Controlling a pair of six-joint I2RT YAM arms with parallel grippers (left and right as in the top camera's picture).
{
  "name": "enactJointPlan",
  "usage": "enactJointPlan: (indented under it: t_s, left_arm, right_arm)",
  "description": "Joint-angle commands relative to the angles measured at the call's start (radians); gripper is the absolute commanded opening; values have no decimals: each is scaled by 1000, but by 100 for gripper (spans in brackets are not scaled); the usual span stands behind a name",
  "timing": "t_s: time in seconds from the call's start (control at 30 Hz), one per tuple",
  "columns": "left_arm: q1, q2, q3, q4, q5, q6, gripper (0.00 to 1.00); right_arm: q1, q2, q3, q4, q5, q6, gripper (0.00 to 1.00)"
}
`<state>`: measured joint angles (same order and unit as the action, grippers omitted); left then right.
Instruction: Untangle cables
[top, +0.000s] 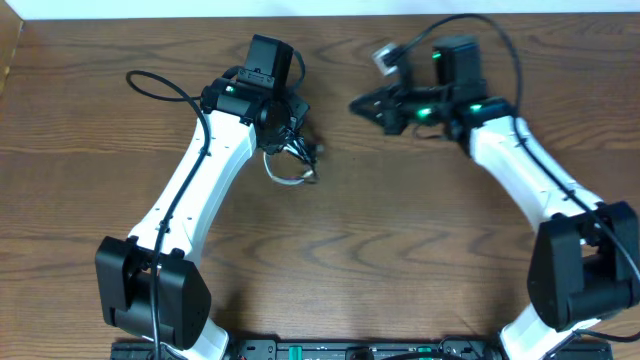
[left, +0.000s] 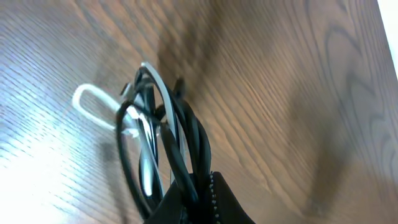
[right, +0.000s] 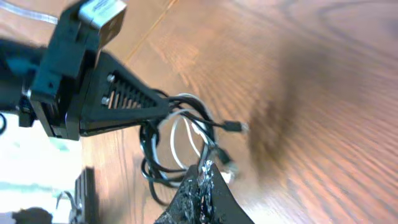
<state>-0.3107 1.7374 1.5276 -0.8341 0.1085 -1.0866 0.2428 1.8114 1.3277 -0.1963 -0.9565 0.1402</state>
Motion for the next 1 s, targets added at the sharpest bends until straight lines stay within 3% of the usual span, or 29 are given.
enactJointPlan:
  t_s: [0.0,0.17,0.23,0.43,0.53,0.73,0.97]
  left_arm:
    - [-9,-18,21,-4,-46,13,8]
    - [-27,-18,21,-2,-46,13,8]
    - [-31,-18,21,12,-39,3,8]
    - [-42,-18,21,11,-8,-196,7]
    - [-59,-18,21,-22,-9,-286,7]
    - [-137,13,21,-138,-8,-534,8]
    - [-261,116,21,-100,34,-728,7]
  right_arm:
    - [-26,-35,0,-2,-59,51,1]
    - [-38,-35,0,-24,-16,53,1]
    - [-32,-35,0,-44,10,53,5]
    - [-34,-35,0,-66,74,54,10]
    - [-54,-35,0,-71,103,71,10]
    - [-124,-35,0,-156,352,230,3]
    - [-185,-35,0,-200,382,256,1]
